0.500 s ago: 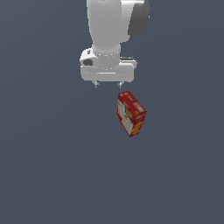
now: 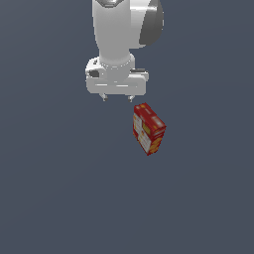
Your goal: Pick up the object and move it to a goal position.
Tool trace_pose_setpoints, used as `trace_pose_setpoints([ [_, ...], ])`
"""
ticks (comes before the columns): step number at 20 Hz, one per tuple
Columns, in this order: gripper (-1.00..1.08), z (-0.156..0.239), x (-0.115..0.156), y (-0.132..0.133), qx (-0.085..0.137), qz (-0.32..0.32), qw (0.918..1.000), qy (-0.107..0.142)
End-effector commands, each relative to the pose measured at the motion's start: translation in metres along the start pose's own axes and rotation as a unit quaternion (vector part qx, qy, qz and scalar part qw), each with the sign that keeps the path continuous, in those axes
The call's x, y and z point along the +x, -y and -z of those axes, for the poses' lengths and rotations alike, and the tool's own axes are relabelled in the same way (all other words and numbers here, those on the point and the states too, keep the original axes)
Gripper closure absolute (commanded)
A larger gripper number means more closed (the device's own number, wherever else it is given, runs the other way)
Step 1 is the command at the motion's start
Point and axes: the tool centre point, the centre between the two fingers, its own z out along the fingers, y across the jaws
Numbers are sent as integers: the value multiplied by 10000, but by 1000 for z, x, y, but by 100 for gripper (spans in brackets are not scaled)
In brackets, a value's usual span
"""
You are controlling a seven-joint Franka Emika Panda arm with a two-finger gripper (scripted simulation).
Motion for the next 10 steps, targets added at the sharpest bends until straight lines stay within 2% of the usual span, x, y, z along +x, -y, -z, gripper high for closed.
trace_pose_setpoints([
  [1,-92,-2,0,-4,-26,6,10000,7],
  [10,-92,-4,2,6,-24,178,9998,-29],
])
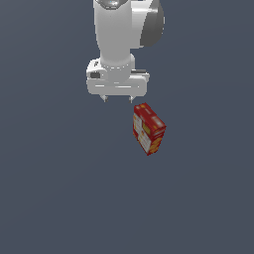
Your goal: Pick up the object and move it to a goal position.
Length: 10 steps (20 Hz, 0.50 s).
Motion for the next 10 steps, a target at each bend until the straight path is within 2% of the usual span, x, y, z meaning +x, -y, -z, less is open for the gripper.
trace_pose_setpoints([
  [1,-92,-2,2,8,-4,147,9999,-27],
  [6,-92,-10,7,35,-15,680,9976,-132],
  [10,-92,-19,12,68,-24,1311,9910,-256],
])
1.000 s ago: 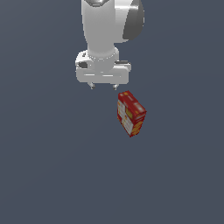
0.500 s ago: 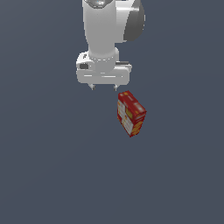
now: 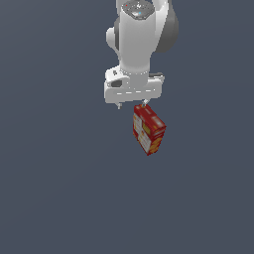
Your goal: Pick up the object and move it to a goal position.
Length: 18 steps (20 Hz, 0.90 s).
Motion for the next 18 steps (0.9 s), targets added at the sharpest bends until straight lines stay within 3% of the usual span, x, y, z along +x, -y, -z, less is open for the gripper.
trace_pose_setpoints([
  [1,-92,-6,7,21,-5,414,9991,-80],
  [9,-92,-19,17,66,-12,1286,9914,-253],
  [18,-92,-23,19,73,-12,1405,9897,-273],
])
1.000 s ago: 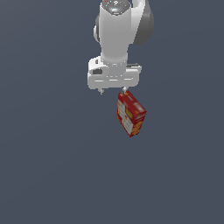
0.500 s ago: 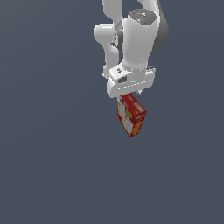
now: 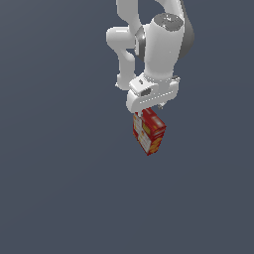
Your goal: Pick up the object and move it to a goal position.
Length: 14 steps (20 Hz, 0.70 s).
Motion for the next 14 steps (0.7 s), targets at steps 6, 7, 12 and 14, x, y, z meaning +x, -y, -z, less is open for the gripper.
trace_pose_setpoints([
  [6,-92,-22,-1,1,1,14,10000,-3],
  [7,-92,-27,-1,1,1,18,10000,-4],
  [12,-92,-45,0,1,1,28,10000,-7],
  [14,-92,-48,0,1,1,31,10000,-8],
])
